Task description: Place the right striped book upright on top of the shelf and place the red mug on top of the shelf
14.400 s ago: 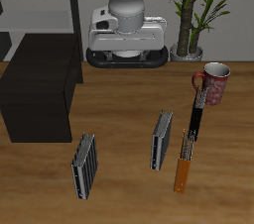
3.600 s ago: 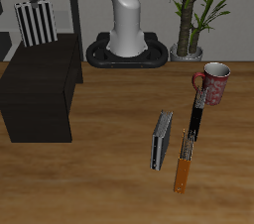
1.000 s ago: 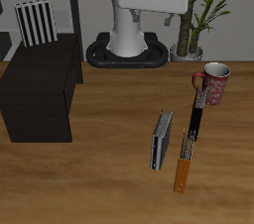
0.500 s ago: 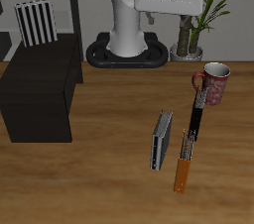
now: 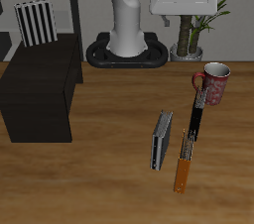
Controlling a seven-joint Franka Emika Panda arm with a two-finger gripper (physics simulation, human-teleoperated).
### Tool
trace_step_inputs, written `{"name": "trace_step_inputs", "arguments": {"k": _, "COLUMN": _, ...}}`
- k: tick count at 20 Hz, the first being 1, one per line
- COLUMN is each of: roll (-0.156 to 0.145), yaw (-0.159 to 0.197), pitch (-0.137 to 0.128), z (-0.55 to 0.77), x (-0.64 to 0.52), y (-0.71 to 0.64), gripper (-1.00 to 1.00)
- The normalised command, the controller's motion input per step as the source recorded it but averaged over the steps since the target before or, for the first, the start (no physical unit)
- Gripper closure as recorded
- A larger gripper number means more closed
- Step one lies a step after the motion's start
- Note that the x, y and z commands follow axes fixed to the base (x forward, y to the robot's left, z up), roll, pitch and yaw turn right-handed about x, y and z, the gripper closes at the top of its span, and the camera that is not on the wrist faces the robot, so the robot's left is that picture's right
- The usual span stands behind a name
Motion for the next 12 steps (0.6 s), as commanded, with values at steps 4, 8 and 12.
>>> {"name": "trace_step_inputs", "arguments": {"k": 4, "roll": 0.121, "yaw": 0.069, "pitch": -0.001, "z": -0.27, "x": -0.03, "y": 0.59, "gripper": -1.0}}
{"name": "trace_step_inputs", "arguments": {"k": 8, "roll": 0.069, "yaw": 0.021, "pitch": 0.049, "z": -0.26, "x": 0.08, "y": 0.49, "gripper": -1.0}}
{"name": "trace_step_inputs", "arguments": {"k": 12, "roll": 0.049, "yaw": 0.035, "pitch": 0.031, "z": -0.24, "x": 0.09, "y": 0.52, "gripper": -1.0}}
